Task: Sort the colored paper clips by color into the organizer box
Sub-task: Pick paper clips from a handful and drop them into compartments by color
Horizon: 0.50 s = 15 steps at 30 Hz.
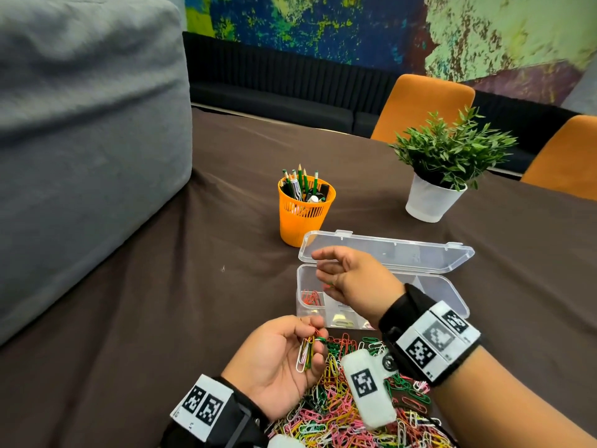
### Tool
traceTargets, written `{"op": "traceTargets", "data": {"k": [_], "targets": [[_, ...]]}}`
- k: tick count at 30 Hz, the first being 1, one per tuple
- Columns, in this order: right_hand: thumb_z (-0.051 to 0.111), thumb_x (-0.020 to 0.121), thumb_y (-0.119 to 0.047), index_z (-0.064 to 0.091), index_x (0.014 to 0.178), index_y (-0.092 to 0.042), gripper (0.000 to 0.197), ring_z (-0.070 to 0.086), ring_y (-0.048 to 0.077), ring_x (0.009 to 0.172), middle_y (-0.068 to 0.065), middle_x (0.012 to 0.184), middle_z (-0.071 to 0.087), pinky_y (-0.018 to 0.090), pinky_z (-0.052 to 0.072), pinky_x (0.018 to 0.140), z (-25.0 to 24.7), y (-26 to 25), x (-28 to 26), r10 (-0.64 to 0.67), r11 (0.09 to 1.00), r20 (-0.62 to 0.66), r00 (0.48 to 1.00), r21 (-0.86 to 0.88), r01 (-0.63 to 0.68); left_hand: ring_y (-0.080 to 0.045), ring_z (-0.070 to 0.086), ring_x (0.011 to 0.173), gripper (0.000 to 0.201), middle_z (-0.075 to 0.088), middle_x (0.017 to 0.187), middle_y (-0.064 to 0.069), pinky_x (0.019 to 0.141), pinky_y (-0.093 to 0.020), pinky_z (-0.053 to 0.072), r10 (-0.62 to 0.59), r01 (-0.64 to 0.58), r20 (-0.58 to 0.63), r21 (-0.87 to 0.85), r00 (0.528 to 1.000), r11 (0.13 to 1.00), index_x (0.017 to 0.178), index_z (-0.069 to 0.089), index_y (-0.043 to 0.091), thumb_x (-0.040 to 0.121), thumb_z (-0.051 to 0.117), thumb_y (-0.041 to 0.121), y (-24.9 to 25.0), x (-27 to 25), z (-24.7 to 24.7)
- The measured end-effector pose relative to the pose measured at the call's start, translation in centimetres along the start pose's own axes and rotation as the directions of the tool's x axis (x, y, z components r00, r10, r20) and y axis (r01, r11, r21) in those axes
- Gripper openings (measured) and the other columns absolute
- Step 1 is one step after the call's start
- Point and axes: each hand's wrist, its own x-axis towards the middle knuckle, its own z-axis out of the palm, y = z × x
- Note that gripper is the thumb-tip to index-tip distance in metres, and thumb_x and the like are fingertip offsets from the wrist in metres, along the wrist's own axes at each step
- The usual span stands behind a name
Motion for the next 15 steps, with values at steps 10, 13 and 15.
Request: {"op": "traceTargets", "data": {"k": [10, 13, 15], "targets": [[0.041, 0.096, 0.011, 0.059, 0.099, -0.014, 0.03, 0.07, 0.019, 0.099, 0.012, 0.105, 0.069, 0.024, 0.058, 0.073, -2.4, 1.2, -0.9, -0.15, 0.988, -0.147, 0.978, -0.048, 0.145, -0.018, 0.052, 0.056, 0.021, 0.058, 0.077, -0.013, 0.043, -0.025, 0.049, 0.006, -0.005, 0.037, -0.013, 0.999, 1.0, 0.082, 0.067, 0.002, 0.081, 0.046, -0.003, 0.1, -0.2, -0.1], [0.051, 0.094, 0.006, 0.058, 0.095, -0.013, 0.021, 0.073, 0.018, 0.087, 0.01, 0.093, 0.073, 0.029, 0.061, 0.071, -6.1, 1.4, -2.0, -0.18, 0.975, -0.322, 0.93, -0.185, 0.125, -0.018, 0.052, 0.056, 0.02, 0.057, 0.078, -0.013, 0.044, -0.026, 0.05, 0.01, -0.008, 0.047, -0.029, 0.999, 1.0, 0.084, 0.066, 0.001, 0.082, 0.046, -0.003, 0.1, -0.2, 0.0], [0.058, 0.092, 0.003, 0.057, 0.091, -0.014, 0.017, 0.074, 0.017, 0.079, 0.009, 0.083, 0.075, 0.033, 0.061, 0.069, -8.8, 1.8, -2.7, -0.184, 0.964, -0.438, 0.88, -0.256, 0.074, -0.018, 0.052, 0.057, 0.02, 0.057, 0.079, -0.013, 0.044, -0.026, 0.051, 0.016, -0.014, 0.05, -0.037, 0.999, 0.999, 0.084, 0.066, 0.001, 0.082, 0.046, -0.003, 0.1, -0.3, 0.0]]}}
